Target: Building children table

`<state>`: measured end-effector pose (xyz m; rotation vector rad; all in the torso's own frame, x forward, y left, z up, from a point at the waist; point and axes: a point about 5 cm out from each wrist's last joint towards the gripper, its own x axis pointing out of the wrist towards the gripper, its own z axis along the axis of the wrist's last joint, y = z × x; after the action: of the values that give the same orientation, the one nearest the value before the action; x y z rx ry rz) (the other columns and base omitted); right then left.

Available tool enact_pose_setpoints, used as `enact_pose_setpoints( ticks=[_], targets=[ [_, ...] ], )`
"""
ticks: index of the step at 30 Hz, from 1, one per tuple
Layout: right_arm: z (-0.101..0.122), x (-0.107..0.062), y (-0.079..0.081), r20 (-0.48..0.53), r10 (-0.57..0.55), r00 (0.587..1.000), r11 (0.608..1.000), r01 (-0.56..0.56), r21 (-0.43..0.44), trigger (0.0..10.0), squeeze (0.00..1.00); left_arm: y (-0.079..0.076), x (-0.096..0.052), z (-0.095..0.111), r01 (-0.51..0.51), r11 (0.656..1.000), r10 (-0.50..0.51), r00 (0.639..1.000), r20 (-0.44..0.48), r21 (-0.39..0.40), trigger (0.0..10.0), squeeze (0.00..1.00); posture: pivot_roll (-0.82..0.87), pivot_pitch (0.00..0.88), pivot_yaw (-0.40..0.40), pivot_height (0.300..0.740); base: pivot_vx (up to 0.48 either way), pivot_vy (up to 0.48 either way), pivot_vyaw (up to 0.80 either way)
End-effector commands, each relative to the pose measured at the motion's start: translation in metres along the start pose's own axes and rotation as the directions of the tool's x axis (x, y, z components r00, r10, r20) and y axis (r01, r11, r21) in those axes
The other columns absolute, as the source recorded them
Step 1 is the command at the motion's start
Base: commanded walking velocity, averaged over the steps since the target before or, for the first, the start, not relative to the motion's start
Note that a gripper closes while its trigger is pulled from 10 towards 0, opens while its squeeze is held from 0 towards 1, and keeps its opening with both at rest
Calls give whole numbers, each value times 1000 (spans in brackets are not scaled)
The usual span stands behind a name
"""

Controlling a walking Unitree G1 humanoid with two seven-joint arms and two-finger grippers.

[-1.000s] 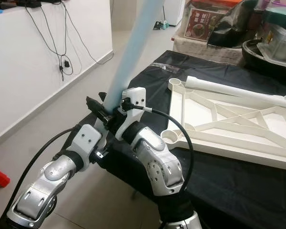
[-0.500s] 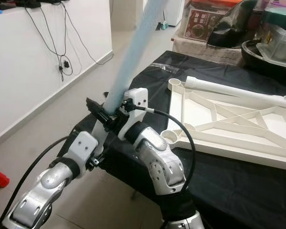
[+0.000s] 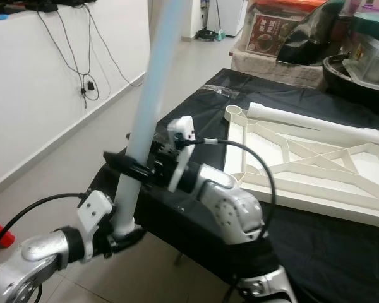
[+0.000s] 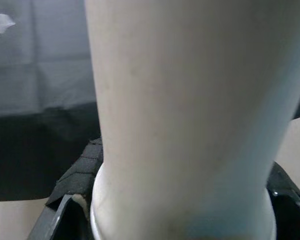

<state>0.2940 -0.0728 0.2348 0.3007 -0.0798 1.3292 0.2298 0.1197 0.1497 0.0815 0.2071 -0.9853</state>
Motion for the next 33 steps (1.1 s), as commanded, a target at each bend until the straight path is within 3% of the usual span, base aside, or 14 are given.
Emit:
enact_pose_setpoints(
  ticks=[1,10,20,33],
  targets=[
    [-4,-3,8,-30,88,996,996,-88,22,10000,0,-12,-5,1,93,994,-93,996,2,-50,10000,0,219,61,-49,740,0,0,0],
    [-3,-6,11,-72,195,978,980,-191,55,10000,0,-29,-14,-4,234,962,-239,971,-16,-137,10000,0,213,58,-44,740,0,0,0],
    [-3,-10,21,-116,303,946,950,-290,114,10000,0,-33,-19,-8,257,950,-268,963,-40,-177,10000,0,212,48,-45,740,0,0,0],
    [-9,-9,25,-141,322,936,943,-302,142,10000,0,-35,-19,-8,285,940,-299,953,-51,-187,10000,0,208,46,-42,740,0,0,0]
  ],
)
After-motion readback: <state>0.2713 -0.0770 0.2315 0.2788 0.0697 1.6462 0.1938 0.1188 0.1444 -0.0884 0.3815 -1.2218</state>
